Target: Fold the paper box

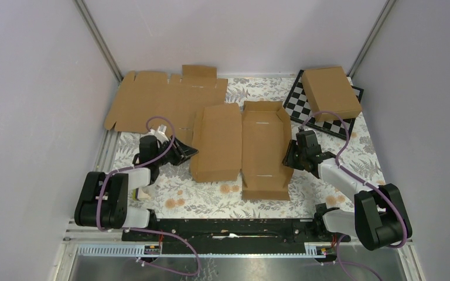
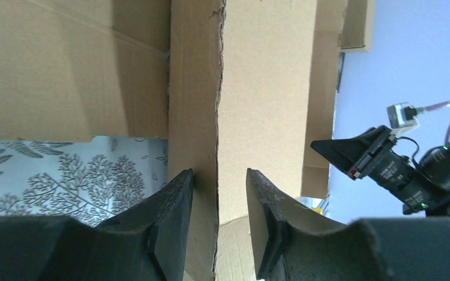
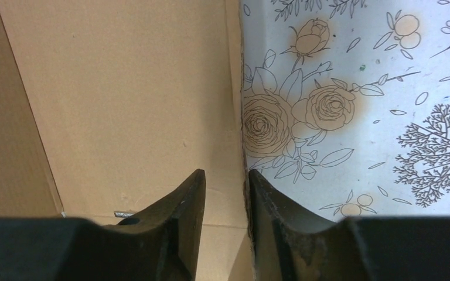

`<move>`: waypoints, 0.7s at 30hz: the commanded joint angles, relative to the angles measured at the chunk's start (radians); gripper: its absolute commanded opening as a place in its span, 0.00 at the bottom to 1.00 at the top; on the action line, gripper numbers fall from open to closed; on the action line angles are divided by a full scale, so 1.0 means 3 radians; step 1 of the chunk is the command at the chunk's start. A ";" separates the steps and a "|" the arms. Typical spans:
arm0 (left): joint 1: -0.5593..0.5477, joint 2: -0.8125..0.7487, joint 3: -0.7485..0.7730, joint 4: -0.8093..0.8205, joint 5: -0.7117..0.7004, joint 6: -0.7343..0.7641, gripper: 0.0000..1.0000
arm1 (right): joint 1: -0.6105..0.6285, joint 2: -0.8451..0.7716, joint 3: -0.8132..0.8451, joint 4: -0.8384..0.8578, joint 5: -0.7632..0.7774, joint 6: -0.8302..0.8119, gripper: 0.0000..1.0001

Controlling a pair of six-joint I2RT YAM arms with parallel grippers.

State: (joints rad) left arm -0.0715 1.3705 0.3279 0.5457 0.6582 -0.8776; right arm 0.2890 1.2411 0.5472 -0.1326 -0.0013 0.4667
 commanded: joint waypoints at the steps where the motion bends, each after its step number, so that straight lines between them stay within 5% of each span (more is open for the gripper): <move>1: -0.0043 -0.0119 0.0235 -0.0483 -0.0432 0.0296 0.40 | 0.0019 0.0014 0.0155 -0.0050 0.0205 -0.0033 0.53; 2: -0.0062 -0.0166 0.0271 -0.0619 -0.0594 0.0362 0.41 | 0.0020 0.0015 0.0161 -0.0047 0.0258 -0.0032 0.65; 4: -0.0143 -0.0260 0.0337 -0.0811 -0.0911 0.0476 0.43 | 0.0019 0.0043 0.0197 -0.0044 0.0386 -0.0042 0.73; 8: -0.0465 -0.0278 0.0599 -0.1160 -0.1483 0.0668 0.34 | 0.0014 0.0185 0.0387 -0.0048 0.0602 -0.0074 0.71; 12: -0.0574 -0.0222 0.0726 -0.1266 -0.1606 0.0767 0.01 | -0.0008 0.0436 0.0640 -0.0153 0.0746 -0.0138 0.65; 16: -0.0579 -0.0201 0.0750 -0.1275 -0.1617 0.0785 0.00 | -0.0063 0.0737 0.0835 -0.0179 0.0681 -0.0119 0.62; 18: -0.0588 -0.0225 0.0738 -0.1248 -0.1590 0.0780 0.00 | -0.0104 0.0968 0.0967 -0.0182 0.0548 -0.0092 0.55; 21: -0.0616 -0.0325 0.0728 -0.1249 -0.1546 0.0771 0.00 | -0.0117 0.1184 0.1154 -0.0193 0.0255 -0.0084 0.18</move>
State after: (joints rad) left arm -0.2436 1.3121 0.5175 0.1497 0.2085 -0.6594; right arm 0.2646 1.5295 0.8162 -0.1749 0.1562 0.4389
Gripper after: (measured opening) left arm 0.014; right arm 0.347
